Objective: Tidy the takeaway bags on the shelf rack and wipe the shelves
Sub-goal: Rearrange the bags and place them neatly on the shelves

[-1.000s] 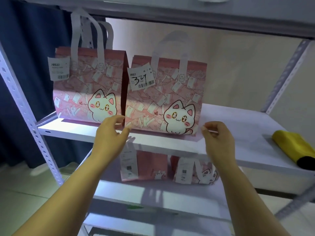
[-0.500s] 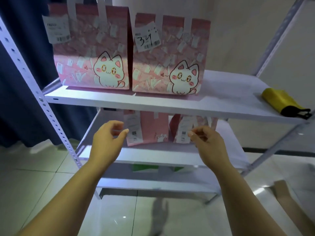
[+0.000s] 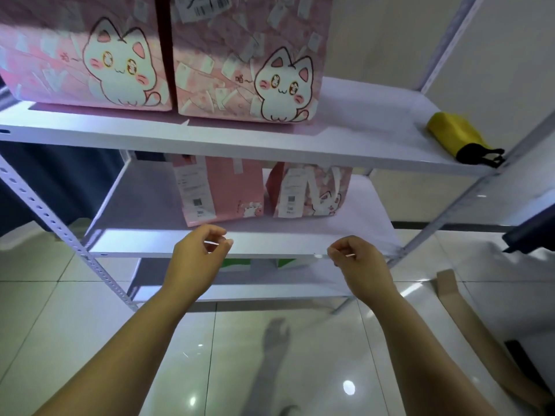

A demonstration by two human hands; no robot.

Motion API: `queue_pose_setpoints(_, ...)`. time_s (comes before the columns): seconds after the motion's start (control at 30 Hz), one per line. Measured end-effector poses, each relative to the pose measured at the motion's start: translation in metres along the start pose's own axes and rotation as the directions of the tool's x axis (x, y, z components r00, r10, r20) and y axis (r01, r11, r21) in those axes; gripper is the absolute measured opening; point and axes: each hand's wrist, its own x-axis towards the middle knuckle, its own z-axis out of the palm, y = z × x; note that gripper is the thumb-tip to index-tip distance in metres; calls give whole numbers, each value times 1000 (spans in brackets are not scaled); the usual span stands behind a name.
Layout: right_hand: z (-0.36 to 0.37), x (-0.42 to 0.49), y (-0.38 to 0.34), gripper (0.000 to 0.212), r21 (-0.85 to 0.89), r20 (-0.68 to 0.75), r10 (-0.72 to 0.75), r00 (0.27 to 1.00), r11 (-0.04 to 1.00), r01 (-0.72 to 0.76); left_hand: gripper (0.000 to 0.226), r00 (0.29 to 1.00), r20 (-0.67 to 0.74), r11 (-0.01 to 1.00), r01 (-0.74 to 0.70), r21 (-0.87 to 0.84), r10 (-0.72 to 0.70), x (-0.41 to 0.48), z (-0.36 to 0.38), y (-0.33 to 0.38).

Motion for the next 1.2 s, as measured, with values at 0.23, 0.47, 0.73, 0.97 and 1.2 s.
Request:
queue_pose_setpoints(0.23, -22, 33, 58, 10, -3, 11, 62, 998, 998, -62, 11, 997, 30, 996, 77, 33, -78, 4, 66, 0)
queue_pose_setpoints(0.47, -33, 89, 110, 11, -38, 59, 70, 996, 997, -67, 11, 993, 35, 990, 114, 83, -117, 18, 133, 7)
queue_pose_setpoints(0.73, -12, 171, 156, 14, -30, 35, 138, 990, 990, -137, 29, 994, 65, 989, 79, 124, -88, 80, 200, 3)
queue_pose_setpoints(0.97, 21, 241, 195, 40, 7, -42, 145, 989, 989, -145, 50, 995, 93, 993, 23, 114, -34, 161, 248, -19)
queue_pose_setpoints(1.2, 50, 303, 221, 79, 44, -83, 161, 983, 986, -158, 64, 998, -54, 986, -30, 163, 40, 202, 277, -50)
